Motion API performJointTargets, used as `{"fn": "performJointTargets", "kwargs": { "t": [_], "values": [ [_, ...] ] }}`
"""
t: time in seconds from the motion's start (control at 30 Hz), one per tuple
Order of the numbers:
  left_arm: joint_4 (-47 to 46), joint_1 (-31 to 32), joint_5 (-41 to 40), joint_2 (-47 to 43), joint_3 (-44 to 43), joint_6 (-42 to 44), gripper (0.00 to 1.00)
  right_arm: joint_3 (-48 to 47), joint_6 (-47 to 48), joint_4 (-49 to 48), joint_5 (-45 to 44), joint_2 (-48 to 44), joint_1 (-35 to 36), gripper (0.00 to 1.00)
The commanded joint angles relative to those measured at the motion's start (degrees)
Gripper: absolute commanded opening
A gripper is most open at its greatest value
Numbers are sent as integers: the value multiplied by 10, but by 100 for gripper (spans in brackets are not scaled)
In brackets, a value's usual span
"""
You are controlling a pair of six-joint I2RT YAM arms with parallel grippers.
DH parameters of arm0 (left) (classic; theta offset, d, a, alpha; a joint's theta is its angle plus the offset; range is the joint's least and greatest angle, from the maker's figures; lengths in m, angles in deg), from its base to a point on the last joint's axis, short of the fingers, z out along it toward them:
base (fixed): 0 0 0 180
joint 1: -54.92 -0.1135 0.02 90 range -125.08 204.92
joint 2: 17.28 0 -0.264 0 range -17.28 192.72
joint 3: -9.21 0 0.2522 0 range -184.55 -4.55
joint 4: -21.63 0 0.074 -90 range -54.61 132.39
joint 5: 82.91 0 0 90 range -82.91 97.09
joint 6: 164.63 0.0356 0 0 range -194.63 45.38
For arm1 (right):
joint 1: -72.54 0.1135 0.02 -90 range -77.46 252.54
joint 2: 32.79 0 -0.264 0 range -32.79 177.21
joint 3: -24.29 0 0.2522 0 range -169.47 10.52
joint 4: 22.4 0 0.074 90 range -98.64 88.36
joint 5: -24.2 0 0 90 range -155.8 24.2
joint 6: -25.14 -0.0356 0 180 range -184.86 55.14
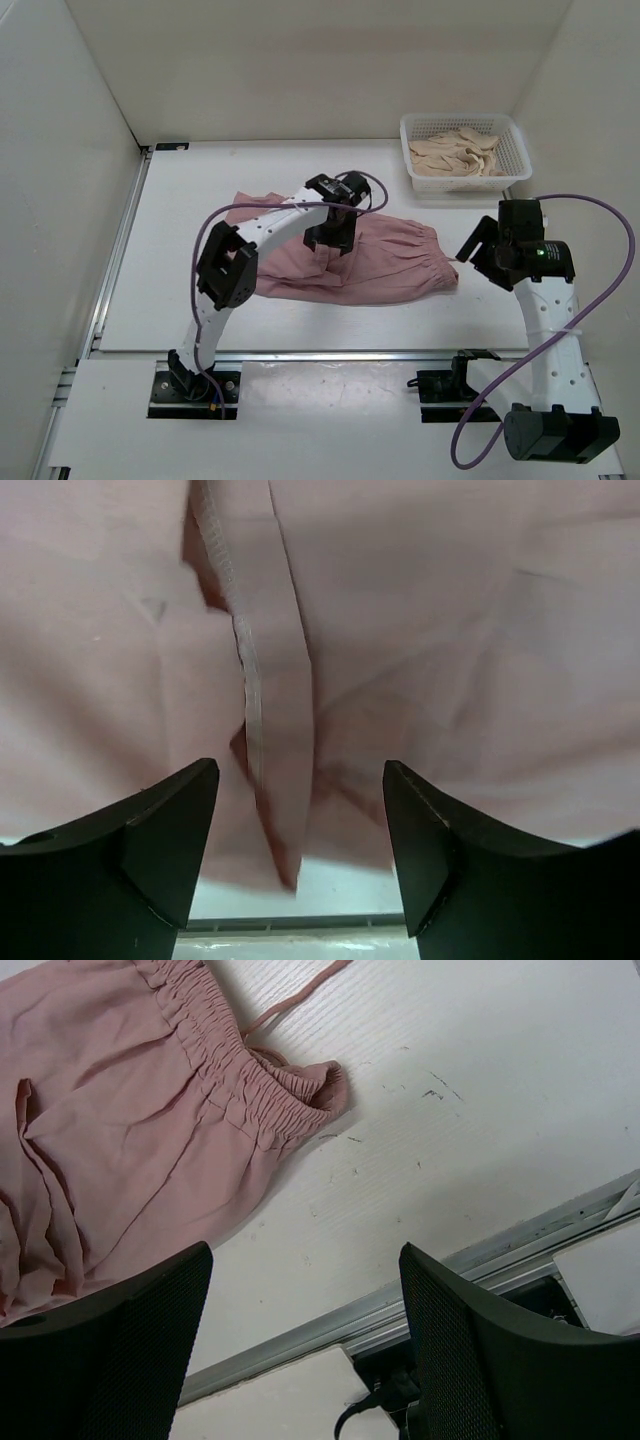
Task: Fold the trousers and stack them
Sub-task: Fold the trousers
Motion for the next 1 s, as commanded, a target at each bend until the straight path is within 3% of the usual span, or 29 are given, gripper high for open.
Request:
{"fn": "performJointTargets", "kwargs": {
  "t": [0.0, 0.13, 0.27, 0.3, 0.33, 0.57, 0.6, 0.63, 0.73, 0.8, 0.87, 0.97],
  "values": [
    [17, 0, -30, 29, -18, -13, 78, -2, 12, -4, 3, -12, -4, 80],
    [24, 0, -42, 60, -24, -18, 75, -2, 17, -4, -2, -12, -4, 80],
    [31, 0, -53, 57, -24, -25, 39, -2, 17, -4, -2, -6, -4, 80],
    [41, 0, -70, 50, -24, -30, 26, -2, 17, -4, -2, -6, -4, 80],
    [41, 0, -76, 34, -24, -36, 24, -2, 17, -4, -2, -6, -4, 80],
    [46, -6, -57, -9, -37, -22, 23, -2, 17, -15, 3, 4, -4, 80],
    [46, -6, -57, -9, -37, -16, 27, -2, 17, -15, 3, 9, -4, 80],
    [46, -6, -37, -3, -43, -8, 34, -2, 17, -15, 10, 9, -4, 80],
    [46, -6, -21, 14, -43, -2, 68, -2, 17, -20, 10, 9, -4, 80],
    [46, -6, -16, 14, -43, -2, 68, -2, 17, -20, 10, 9, -4, 80],
    [35, -6, -16, 7, -43, -18, 50, -2, 17, -20, 10, 9, -4, 80],
    [8, -19, -37, -3, -43, -43, 31, -2, 17, -20, 10, 9, -4, 80]
  ]
}}
